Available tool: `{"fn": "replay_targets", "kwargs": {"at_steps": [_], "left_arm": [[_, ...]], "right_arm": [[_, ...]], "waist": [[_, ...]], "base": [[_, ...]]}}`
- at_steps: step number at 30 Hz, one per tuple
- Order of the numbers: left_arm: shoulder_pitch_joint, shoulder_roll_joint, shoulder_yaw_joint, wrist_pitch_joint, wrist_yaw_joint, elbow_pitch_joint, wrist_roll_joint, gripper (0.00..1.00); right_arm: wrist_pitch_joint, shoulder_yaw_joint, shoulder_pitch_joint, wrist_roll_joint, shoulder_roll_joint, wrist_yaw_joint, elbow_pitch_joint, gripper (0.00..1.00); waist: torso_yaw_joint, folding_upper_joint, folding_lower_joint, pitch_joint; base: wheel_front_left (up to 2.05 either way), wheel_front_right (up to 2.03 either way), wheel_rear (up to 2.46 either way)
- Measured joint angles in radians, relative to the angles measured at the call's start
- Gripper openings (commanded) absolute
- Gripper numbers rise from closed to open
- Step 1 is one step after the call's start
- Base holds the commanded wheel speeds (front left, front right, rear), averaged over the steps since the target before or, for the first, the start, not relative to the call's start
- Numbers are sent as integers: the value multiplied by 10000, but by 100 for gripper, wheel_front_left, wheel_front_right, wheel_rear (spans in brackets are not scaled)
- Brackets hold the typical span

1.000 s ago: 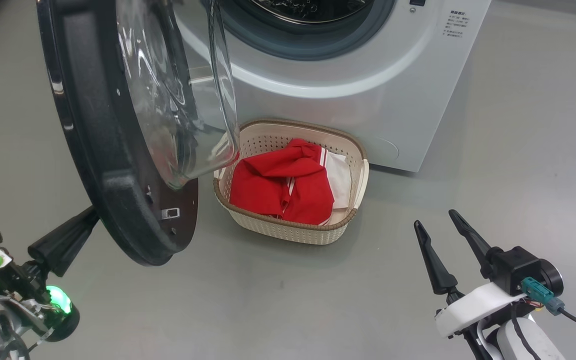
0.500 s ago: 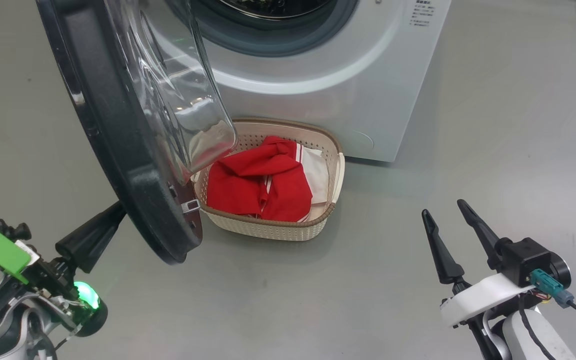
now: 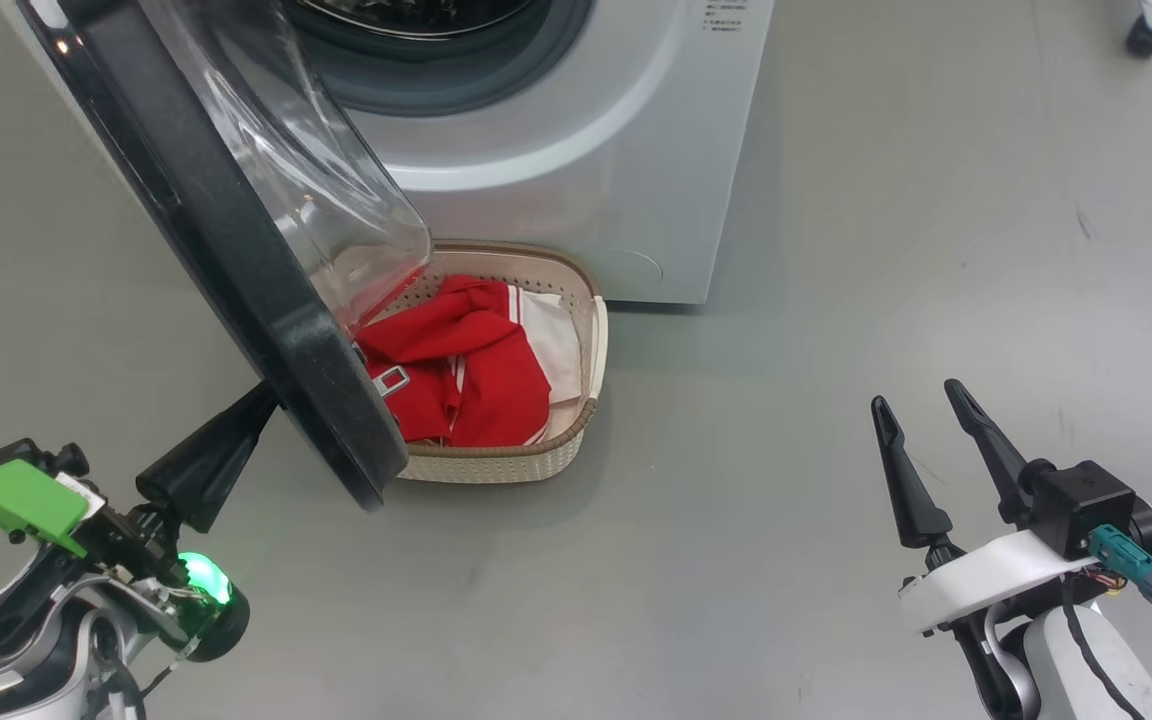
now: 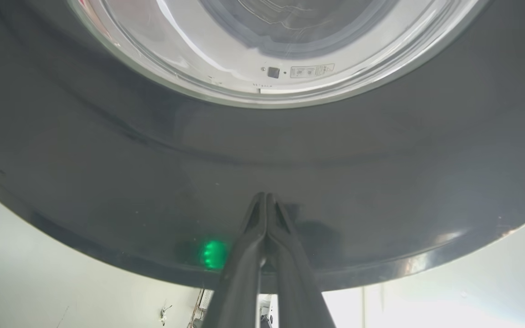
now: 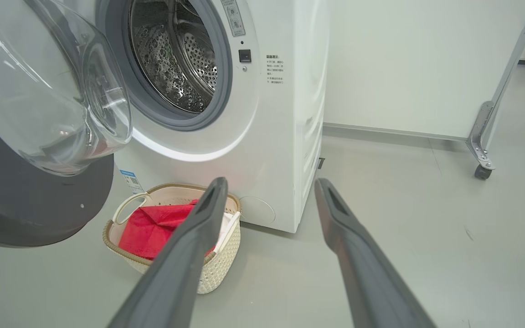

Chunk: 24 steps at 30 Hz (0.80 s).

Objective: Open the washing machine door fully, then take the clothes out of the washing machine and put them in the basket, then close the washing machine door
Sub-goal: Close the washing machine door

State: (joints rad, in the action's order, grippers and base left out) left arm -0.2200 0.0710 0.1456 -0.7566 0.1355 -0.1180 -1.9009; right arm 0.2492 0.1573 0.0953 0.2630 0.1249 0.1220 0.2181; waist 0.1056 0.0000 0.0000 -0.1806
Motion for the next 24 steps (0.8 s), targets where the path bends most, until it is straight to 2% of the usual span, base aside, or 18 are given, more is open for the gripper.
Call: {"fn": "replay_targets", "kwargs": {"at_steps": [24], "left_arm": [[-931,-291,-314,1603,0,-1005,-531,0]], "right_arm": [[0,-178,-15,0,-267,0,40,100]], "waist": [[-1852,0,0,41]], "base": [[0,0,0]]}}
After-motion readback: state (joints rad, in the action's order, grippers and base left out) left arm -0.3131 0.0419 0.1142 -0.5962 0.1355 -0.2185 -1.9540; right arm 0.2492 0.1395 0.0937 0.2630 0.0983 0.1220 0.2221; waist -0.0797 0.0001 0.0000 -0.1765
